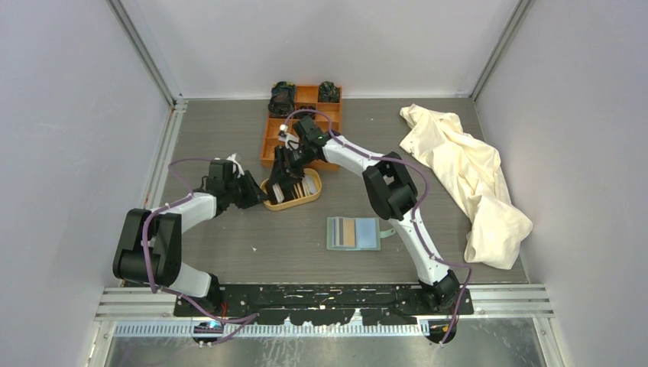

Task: Put the credit cards into the card holder
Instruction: Pick up the credit card from the storage box.

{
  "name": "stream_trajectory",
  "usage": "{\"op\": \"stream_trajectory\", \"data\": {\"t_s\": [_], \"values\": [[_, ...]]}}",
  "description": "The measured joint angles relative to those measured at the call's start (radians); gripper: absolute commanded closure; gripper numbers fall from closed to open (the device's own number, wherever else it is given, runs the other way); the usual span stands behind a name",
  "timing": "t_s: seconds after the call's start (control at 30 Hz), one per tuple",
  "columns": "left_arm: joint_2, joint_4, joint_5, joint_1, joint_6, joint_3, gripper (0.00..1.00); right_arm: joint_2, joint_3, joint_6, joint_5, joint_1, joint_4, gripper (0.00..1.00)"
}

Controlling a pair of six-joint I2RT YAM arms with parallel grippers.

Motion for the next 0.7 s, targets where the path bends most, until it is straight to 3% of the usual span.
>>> {"op": "stream_trajectory", "data": {"t_s": [0.33,0.53,0.7], "values": [[0.000,0.000,0.021,0.000,-0.001,0.000,0.73,0.016,0.029,-0.070,0.066,0.003,-0.088,0.43],[0.000,0.000,0.025,0.000,-0.001,0.000,0.73,0.016,0.031,-0.077,0.071,0.003,-0.096,0.55],[-0.003,-0.001,0.030,0.000,-0.002,0.000,0.73,0.016,0.029,-0.074,0.063,-0.010,-0.094,0.57]]}}
